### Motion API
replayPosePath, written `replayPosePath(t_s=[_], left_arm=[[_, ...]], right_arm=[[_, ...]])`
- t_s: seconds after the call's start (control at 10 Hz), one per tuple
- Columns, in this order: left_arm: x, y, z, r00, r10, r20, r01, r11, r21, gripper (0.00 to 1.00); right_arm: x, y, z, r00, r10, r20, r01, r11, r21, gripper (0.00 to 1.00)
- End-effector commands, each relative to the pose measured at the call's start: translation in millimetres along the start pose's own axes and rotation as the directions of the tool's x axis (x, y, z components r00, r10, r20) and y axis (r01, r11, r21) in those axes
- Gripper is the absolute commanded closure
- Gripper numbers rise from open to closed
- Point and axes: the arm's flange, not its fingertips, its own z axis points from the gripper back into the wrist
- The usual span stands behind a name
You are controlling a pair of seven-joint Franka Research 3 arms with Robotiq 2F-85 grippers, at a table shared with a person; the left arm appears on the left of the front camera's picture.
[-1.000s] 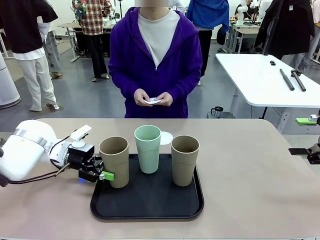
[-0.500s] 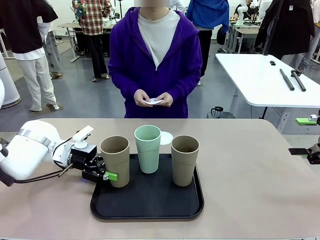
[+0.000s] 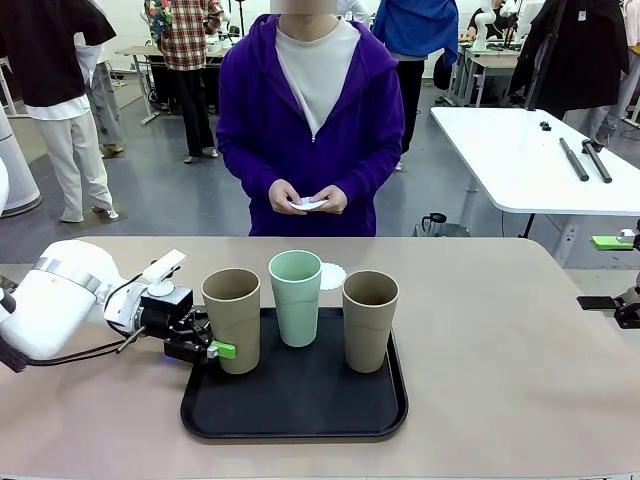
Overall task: Place coasters on the table and set cups on them.
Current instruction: Pick up one Reusable plastic cup and place it on a coaster set by the human.
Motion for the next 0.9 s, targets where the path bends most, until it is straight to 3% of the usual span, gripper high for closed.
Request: replayPosePath(t_s=[0.0, 0.1, 0.4, 0.8], left_arm=[[56.1, -22.5, 0.6, 0.998, 0.057, 0.003, -0.057, 0.991, 0.120, 1.00], [102.8, -38.0, 4.4, 0.997, 0.081, 0.000, -0.079, 0.977, 0.196, 1.00], [195.8, -71.6, 12.0, 1.000, 0.003, -0.020, 0.001, 0.979, 0.206, 1.00], [230.1, -78.5, 15.8, 0.999, -0.033, -0.024, 0.038, 0.978, 0.203, 1.00]], right_arm=[[0.3, 0.3, 0.0, 1.000, -0.013, 0.002, 0.013, 1.000, -0.001, 0.00], [0.3, 0.3, 0.0, 1.000, -0.013, 0.002, 0.013, 1.000, -0.001, 0.00], [0.3, 0.3, 0.0, 1.000, -0.013, 0.002, 0.013, 1.000, -0.001, 0.00], [0.3, 0.3, 0.0, 1.000, -0.013, 0.002, 0.013, 1.000, -0.001, 0.00]])
